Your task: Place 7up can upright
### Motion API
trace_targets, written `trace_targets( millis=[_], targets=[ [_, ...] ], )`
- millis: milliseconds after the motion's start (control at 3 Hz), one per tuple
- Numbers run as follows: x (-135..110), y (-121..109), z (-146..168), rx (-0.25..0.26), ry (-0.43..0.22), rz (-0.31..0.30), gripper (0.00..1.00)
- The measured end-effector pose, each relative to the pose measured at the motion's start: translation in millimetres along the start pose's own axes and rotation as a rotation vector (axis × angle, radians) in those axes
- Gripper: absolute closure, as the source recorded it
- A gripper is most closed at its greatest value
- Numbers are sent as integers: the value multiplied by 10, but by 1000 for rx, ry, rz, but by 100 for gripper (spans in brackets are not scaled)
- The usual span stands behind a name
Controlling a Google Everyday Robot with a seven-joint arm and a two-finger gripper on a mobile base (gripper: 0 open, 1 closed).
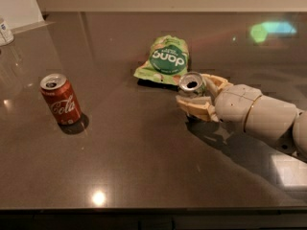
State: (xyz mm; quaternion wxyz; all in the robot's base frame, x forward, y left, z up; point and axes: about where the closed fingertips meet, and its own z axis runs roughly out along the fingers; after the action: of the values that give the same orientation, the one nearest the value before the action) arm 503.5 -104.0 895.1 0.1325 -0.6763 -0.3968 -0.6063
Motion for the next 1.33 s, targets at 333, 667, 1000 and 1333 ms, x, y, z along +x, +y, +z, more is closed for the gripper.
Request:
trace_targets(
  millis=[333,667,1000,1333],
  targets=[
    [-30,2,-1,-8,-8,15,4],
    [-52,86,-13,-56,-5,97,0],
    [-85,161,-51,-100,-2,161,0],
    [-191,200,-85,-157,45,339,0]
  ],
)
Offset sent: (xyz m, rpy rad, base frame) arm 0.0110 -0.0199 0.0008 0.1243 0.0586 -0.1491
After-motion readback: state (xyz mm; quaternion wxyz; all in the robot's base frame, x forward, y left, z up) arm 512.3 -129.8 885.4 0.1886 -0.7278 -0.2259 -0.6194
